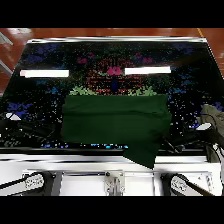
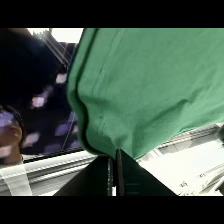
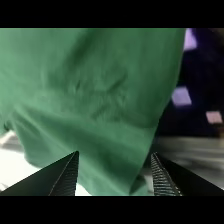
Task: Fold the shirts.
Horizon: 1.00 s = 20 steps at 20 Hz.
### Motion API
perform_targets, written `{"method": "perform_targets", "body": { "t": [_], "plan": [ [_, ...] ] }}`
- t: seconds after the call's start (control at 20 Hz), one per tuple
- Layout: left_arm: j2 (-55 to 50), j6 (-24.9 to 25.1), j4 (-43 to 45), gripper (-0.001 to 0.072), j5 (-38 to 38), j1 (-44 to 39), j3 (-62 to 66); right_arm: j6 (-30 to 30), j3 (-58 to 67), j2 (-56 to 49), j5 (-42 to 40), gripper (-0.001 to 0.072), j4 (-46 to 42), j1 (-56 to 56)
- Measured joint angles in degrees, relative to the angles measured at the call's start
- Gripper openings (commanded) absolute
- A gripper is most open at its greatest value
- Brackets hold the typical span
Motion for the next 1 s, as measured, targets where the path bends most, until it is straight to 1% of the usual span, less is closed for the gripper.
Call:
{"method": "perform_targets", "body": {
  "t": [0.05, 0.1, 0.25, 0.3, 0.35, 0.4, 0.6, 0.8, 0.9, 1.0],
  "plan": [
    [0.2, 0.0, 0.0, 0.0037, 0.0, 0.0, 0.0, 0.3, -0.1, 0.0, -0.5, 0.0539, 0.3, 0.1],
    [0.3, 0.0, 0.0, 0.0037, 0.0, 0.0, 0.0, 0.7, -0.1, 0.0, -1.0, 0.0492, 0.5, 0.2],
    [0.5, 0.1, 0.0, 0.0037, -0.1, 0.0, 0.0, 1.2, -0.3, 0.0, -2.5, 0.0483, 0.9, 0.3],
    [0.6, 0.1, 0.0, 0.0037, -0.1, 0.0, 0.0, 1.3, -0.4, 0.0, -3.0, 0.0315, 1.2, 0.3],
    [0.6, 0.1, 0.0, 0.0036, -0.1, 0.0, 0.0, 1.3, -0.5, 0.0, -4.0, 0.0168, 0.9, 0.4],
    [0.6, 0.1, 0.0, 0.0036, -0.1, 0.0, 0.0, 1.2, -0.6, 0.0, -4.6, 0.0059, 0.3, 0.4],
    [1.2, 0.2, 0.0, 0.0036, -0.4, 0.0, 1.3, -0.8, -0.4, 0.5, -0.9, 0.0056, 1.0, 0.4],
    [3.8, 1.4, -0.9, 0.0036, -1.5, 0.0, 6.1, -4.6, 3.3, 4.5, 1.9, 0.0054, 5.5, 0.4],
    [4.6, 1.7, -2.6, 0.0036, -1.6, 0.0, 10.2, -4.5, 7.2, 6.0, 1.7, 0.0055, 8.5, 0.4],
    [4.5, 1.7, -4.9, 0.0036, -0.1, 0.0, 14.3, -3.3, 12.0, 5.8, 0.3, 0.0054, 10.8, 0.5]
  ]
}}
